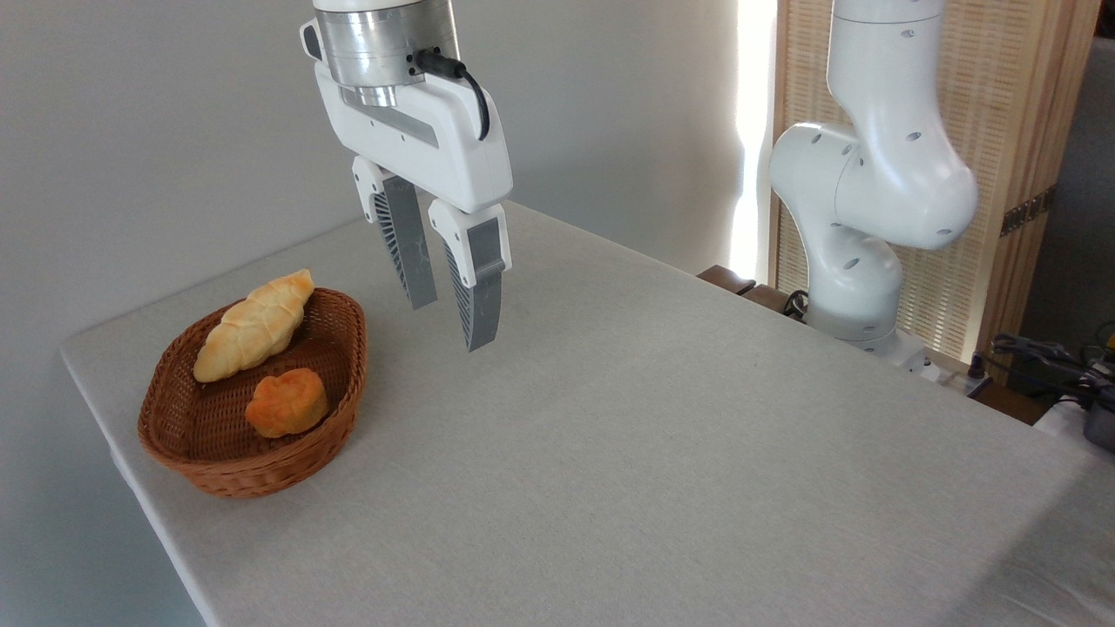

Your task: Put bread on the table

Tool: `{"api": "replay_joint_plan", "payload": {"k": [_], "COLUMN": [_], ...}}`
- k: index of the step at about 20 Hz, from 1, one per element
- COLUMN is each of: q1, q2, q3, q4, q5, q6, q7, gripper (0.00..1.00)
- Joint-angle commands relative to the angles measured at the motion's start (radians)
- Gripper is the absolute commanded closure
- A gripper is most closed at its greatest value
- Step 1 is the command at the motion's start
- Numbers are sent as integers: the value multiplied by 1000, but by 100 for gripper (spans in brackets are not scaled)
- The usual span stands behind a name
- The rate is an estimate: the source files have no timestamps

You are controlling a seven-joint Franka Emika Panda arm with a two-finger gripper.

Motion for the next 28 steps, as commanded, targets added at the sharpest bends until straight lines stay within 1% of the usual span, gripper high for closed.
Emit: {"api": "replay_joint_plan", "payload": {"k": [1, 23, 28], "q1": [3, 3, -2], "q2": [-4, -4, 5], "q3": [5, 5, -10], "q4": [-11, -11, -10], "q5": [-1, -1, -9], "q6": [44, 47, 59], "q7": [10, 10, 4], "gripper": [0, 0, 0]}}
